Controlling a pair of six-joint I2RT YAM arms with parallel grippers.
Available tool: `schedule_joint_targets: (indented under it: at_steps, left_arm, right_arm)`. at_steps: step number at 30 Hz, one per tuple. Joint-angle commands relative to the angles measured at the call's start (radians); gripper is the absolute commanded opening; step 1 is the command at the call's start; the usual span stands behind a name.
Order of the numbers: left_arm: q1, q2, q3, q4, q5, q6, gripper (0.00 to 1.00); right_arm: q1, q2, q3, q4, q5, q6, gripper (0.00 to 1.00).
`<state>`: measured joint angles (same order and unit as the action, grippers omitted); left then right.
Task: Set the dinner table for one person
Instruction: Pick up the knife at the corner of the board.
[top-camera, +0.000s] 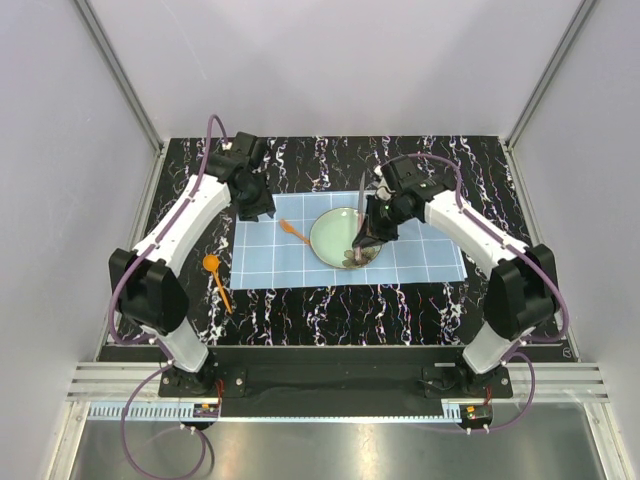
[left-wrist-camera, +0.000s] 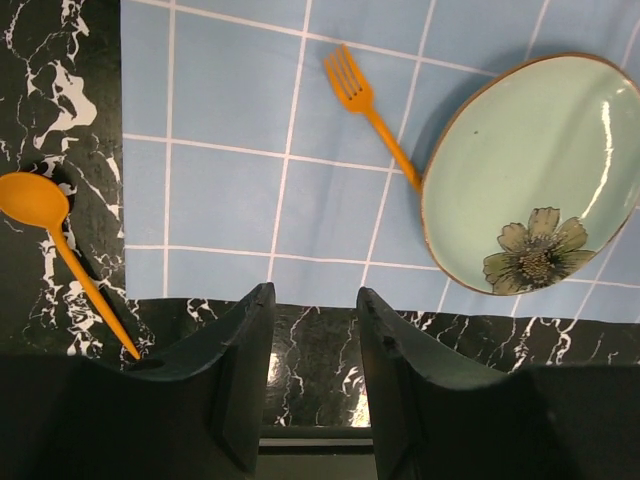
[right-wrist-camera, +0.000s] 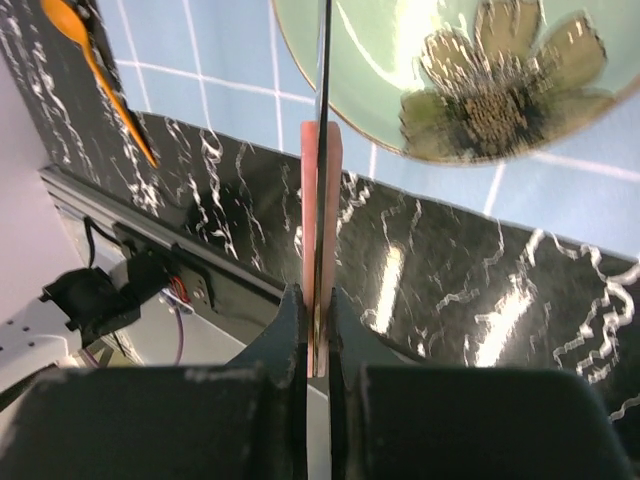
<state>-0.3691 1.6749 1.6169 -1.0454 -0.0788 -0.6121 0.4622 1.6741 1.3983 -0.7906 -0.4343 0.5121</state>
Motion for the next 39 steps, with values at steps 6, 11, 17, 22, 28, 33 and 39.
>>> schedule_joint_targets:
  at_steps: [6, 11, 17, 22, 28, 33, 39]
  left_arm:
    - [0.007, -0.073, -0.025, 0.012, -0.01, 0.074, 0.42]
    - [0.013, -0.093, -0.029, -0.007, 0.008, 0.1, 0.43]
    - [0.013, -0.115, -0.06, -0.011, 0.036, 0.107, 0.42]
    - [0.013, -0.133, -0.086, -0.011, 0.051, 0.098, 0.42]
    - [0.013, -0.155, -0.12, -0.01, 0.057, 0.094, 0.42]
    - [0.013, -0.182, -0.147, -0.005, 0.059, 0.078, 0.42]
    - [0.012, -0.19, -0.179, 0.004, 0.068, 0.068, 0.42]
  right_arm:
    - [0.0, -0.198, -0.145, -0.182, 0.117, 0.061, 0.0]
    - [-0.002, -0.255, -0.234, -0.239, 0.184, 0.082, 0.0]
    - [-0.002, -0.251, -0.297, -0.292, 0.189, 0.059, 0.0]
    - [-0.002, -0.202, -0.298, -0.332, 0.242, 0.011, 0.0]
    - [-0.005, -0.12, -0.265, -0.394, 0.336, -0.049, 0.0]
    - [-0.016, -0.09, -0.253, -0.401, 0.368, -0.087, 0.0]
    - [-0.034, -0.019, -0.199, -0.403, 0.428, -0.152, 0.0]
